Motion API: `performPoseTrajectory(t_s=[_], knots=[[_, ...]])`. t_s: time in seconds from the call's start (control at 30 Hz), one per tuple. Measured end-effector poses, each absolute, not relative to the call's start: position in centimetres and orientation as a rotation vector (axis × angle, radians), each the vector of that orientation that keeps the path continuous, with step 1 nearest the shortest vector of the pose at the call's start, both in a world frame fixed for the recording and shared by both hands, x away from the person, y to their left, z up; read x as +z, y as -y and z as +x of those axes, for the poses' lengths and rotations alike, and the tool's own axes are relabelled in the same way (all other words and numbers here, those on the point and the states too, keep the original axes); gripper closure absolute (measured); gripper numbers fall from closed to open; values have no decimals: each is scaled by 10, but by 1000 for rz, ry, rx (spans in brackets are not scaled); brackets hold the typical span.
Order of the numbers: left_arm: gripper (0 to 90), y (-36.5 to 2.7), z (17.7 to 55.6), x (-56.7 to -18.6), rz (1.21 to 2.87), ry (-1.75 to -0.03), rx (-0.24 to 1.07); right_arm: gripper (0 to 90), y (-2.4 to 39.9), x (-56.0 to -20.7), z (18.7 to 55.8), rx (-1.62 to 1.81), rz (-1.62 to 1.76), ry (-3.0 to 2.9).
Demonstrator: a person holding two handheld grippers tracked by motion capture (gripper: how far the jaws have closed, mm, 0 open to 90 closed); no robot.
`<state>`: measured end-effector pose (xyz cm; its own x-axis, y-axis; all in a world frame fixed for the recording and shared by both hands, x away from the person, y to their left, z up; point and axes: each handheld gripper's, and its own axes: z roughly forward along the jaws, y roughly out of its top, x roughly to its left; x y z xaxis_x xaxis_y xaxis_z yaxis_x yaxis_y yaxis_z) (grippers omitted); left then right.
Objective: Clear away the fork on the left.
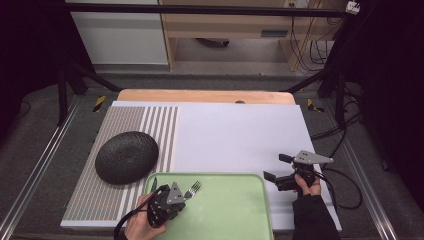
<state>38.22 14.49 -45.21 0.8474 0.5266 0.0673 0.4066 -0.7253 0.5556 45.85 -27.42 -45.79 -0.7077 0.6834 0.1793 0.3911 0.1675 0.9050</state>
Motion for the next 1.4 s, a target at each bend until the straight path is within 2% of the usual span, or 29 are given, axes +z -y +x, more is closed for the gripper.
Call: performPoseTrajectory(t_s=[1.4], knots=[[895,-172,390,-454,2454,-763,326,4,274,-458,459,1556,1034,-2178]])
